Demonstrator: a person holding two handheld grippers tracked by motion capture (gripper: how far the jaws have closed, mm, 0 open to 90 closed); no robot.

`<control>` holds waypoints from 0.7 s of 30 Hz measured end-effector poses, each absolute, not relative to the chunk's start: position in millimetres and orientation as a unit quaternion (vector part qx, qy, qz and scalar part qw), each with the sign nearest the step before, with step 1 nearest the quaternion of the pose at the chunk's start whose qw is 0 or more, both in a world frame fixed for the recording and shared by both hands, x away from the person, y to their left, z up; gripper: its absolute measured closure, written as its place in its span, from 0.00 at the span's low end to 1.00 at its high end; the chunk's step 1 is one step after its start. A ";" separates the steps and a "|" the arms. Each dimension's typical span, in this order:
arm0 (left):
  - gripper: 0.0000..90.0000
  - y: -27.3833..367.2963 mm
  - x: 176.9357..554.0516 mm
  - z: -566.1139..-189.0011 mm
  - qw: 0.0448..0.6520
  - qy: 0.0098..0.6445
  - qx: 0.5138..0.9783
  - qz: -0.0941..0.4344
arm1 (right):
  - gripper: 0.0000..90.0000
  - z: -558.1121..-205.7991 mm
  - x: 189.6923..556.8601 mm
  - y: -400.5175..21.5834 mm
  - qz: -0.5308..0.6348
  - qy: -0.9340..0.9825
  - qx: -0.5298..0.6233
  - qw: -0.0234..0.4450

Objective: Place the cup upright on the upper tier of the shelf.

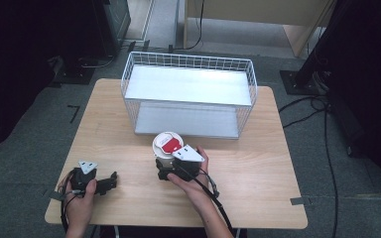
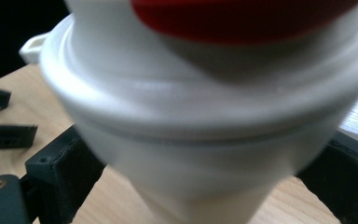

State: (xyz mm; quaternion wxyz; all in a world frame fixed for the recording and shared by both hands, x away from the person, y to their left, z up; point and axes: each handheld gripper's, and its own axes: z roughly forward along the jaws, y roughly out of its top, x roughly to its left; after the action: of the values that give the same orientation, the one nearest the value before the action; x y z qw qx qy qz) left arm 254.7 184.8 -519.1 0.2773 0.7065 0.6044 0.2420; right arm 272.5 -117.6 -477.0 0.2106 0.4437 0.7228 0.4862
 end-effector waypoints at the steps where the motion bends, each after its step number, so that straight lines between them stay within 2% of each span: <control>1: 0.00 184.8 254.7 -519.2 0.277 0.605 0.706 0.242 | 0.06 -477.5 273.4 -116.7 0.489 0.719 0.446 0.212; 11: 0.00 184.8 254.8 -519.1 0.277 0.604 0.707 0.242 | 0.06 -484.4 278.0 -106.3 0.505 0.692 0.460 0.232; 18: 0.00 184.8 254.8 -519.1 0.277 0.604 0.707 0.242 | 0.08 -485.8 275.7 -102.7 0.508 0.684 0.453 0.261; 21: 0.00 184.8 254.8 -519.1 0.277 0.604 0.707 0.242 | 0.09 -487.3 274.4 -103.0 0.517 0.680 0.450 0.260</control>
State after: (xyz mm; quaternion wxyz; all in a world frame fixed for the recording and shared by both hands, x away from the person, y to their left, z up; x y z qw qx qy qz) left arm 254.8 184.8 -519.1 0.2771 0.7066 0.6043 0.2422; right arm 274.4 -103.0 -487.3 0.2601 0.4503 0.6801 0.5167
